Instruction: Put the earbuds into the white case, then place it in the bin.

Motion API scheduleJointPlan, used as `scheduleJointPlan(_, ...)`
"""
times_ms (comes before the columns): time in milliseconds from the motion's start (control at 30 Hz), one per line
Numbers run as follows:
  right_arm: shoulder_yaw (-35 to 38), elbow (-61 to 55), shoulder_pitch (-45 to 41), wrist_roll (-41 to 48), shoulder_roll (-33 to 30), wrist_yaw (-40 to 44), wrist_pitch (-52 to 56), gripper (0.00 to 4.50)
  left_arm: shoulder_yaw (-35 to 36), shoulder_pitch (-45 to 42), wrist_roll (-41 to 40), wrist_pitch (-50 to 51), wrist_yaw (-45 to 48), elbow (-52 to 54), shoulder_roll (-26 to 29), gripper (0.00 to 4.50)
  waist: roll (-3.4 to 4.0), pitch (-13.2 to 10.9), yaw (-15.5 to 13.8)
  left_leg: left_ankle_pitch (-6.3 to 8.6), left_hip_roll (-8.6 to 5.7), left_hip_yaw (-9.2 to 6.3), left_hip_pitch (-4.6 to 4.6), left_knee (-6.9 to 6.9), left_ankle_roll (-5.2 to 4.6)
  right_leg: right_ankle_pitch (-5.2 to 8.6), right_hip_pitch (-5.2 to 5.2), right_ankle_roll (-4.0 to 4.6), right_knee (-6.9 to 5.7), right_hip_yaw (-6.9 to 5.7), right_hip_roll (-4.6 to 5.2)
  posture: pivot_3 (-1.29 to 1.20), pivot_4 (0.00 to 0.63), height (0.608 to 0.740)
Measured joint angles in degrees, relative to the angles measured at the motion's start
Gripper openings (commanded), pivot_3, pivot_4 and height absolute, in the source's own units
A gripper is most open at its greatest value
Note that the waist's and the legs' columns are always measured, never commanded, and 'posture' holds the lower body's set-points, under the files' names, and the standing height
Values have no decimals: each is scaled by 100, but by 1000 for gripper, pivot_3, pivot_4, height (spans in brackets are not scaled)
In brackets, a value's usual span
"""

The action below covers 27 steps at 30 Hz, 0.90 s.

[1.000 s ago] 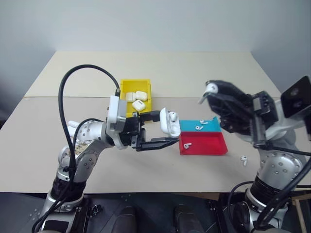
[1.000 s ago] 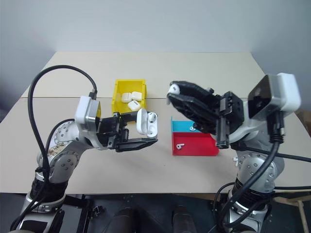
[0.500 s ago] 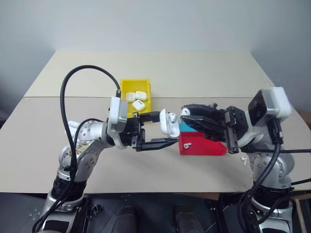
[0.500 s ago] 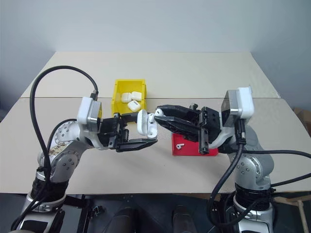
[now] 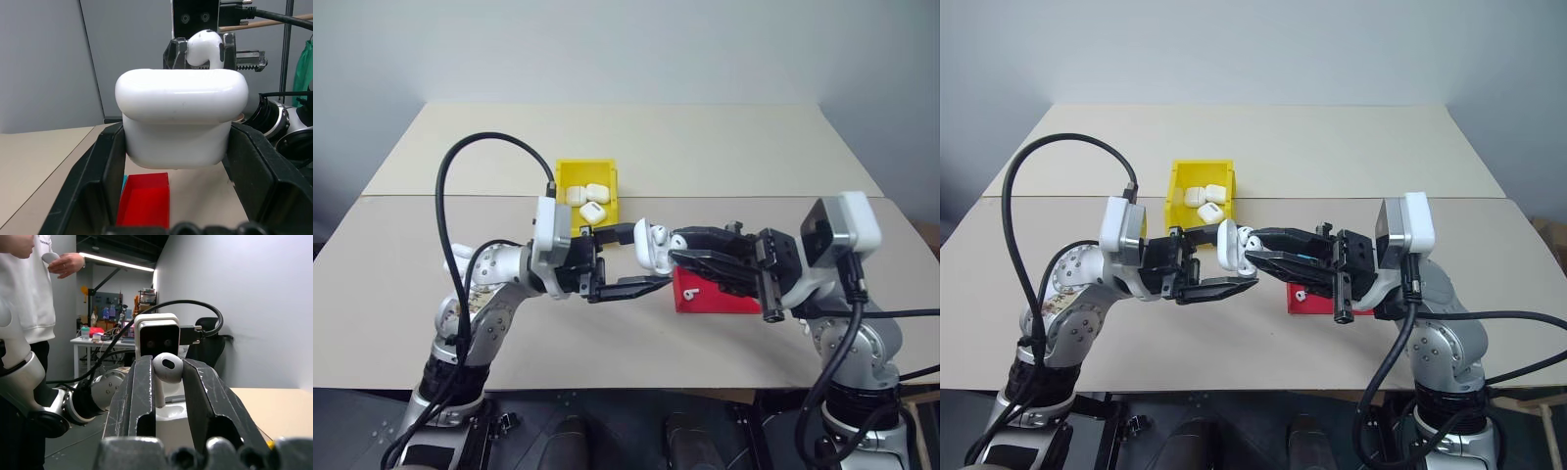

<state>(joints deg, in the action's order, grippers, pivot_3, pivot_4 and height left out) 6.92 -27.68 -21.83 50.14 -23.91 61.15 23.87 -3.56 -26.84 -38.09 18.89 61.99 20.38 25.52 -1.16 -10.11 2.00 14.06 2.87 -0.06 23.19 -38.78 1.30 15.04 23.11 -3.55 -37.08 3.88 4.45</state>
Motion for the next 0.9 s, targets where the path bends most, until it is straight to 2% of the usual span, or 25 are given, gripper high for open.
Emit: scheduleJointPlan(900,-238,103,210,-271,-119,7,-248,672,-41,36,192,-28,4,-30,-130,2785,0,0,-15,0,0,0,0,0,0,0,0,0,0,0,0,0,150,740)
